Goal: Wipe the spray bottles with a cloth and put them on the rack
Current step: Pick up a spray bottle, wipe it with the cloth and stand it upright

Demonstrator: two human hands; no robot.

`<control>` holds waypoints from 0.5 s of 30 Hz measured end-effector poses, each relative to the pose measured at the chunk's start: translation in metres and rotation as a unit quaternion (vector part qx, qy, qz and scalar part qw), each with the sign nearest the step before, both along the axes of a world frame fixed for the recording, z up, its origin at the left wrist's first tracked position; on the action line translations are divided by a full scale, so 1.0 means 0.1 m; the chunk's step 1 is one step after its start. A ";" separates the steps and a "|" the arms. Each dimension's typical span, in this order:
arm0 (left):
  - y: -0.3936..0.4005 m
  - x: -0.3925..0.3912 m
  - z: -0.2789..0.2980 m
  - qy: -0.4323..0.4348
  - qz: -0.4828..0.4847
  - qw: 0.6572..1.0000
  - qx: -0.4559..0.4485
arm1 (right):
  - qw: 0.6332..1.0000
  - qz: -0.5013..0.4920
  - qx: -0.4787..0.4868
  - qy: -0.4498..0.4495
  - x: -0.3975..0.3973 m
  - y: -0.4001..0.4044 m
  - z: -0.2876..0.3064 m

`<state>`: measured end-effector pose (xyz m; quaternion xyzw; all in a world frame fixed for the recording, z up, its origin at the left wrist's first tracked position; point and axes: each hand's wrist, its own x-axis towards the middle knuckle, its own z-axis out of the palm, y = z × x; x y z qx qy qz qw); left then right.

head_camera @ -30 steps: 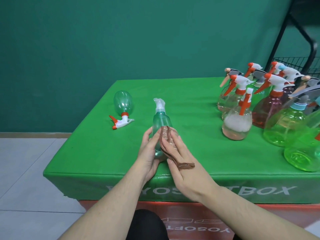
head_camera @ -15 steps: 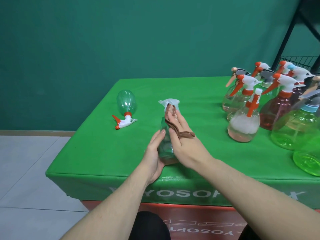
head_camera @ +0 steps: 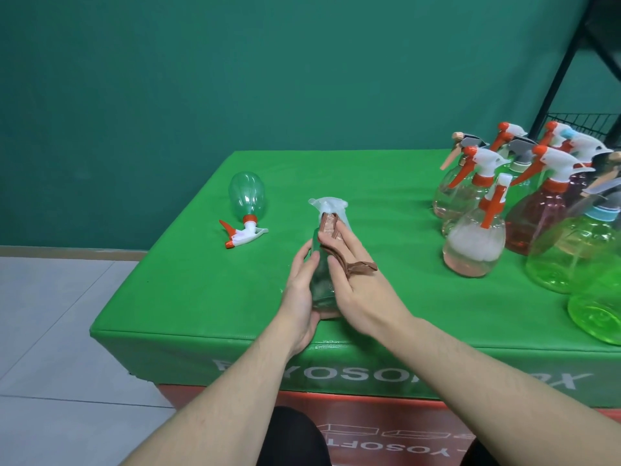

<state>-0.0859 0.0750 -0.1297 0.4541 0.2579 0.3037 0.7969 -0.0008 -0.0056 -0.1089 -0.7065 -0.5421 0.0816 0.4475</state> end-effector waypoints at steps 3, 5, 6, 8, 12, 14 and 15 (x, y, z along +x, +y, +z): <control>0.00 0.00 0.01 -0.009 0.010 1.000 -0.015 | 0.999 0.026 0.012 -0.024 -0.04 -0.13 -0.12; 0.00 0.00 0.01 -0.013 0.017 0.999 -0.027 | 0.998 0.036 0.018 -0.039 -0.06 -0.21 -0.20; 0.00 0.00 0.01 -0.013 0.016 0.999 -0.027 | 0.998 0.038 0.020 -0.042 -0.07 -0.25 -0.22; 0.00 0.01 0.01 -0.008 0.016 1.000 -0.020 | 0.998 0.041 0.024 -0.045 -0.09 -0.31 -0.27; -0.01 0.01 0.03 0.001 0.032 0.999 0.000 | 0.998 0.046 0.029 -0.034 -0.12 -0.41 -0.31; -0.02 0.00 0.05 -0.001 0.037 0.999 -0.001 | 0.998 0.051 0.036 -0.033 -0.14 -0.46 -0.32; -0.02 0.00 0.05 0.000 0.040 0.999 -0.003 | 0.997 0.054 0.041 -0.035 -0.14 -0.48 -0.34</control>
